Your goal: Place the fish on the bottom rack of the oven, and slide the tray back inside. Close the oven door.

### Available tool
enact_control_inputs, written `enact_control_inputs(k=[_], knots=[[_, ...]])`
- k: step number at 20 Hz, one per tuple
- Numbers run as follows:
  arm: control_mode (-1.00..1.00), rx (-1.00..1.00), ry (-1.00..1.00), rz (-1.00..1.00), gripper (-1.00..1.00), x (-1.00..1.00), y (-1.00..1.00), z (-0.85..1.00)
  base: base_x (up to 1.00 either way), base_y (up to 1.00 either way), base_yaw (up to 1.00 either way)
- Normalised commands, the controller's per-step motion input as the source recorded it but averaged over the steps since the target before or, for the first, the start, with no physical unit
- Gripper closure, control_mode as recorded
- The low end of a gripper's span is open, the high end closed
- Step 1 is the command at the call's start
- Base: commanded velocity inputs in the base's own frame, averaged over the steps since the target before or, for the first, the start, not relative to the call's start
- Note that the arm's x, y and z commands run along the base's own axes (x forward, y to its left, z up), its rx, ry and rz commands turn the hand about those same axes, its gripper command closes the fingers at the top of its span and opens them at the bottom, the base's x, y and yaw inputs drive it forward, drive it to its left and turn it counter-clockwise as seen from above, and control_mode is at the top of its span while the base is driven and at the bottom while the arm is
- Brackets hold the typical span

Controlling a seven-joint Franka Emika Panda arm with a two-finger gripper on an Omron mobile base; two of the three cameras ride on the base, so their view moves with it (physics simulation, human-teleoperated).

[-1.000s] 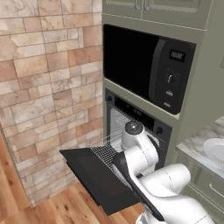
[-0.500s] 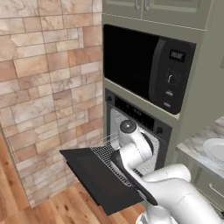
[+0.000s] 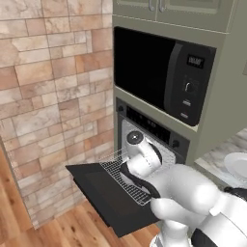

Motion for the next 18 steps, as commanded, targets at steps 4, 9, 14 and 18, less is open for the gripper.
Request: enact_control_inputs(k=[4,9,14,18], knots=[[-1.00,0.00,0.01,-0.02,1.00,0.44,-0.11,-0.52,0.00,0.00,0.00],[-1.00,0.00,0.00,0.00,1.00,0.39,-0.06,-0.45,0.00,0.00,0.00],[-1.00,0.00,0.00,0.00,1.00,0.47,0.00,-0.35,0.00,0.00,0.00],[-1.00,0.00,0.00,0.00,1.00,0.49,0.00,-0.31,0.00,0.00,0.00]])
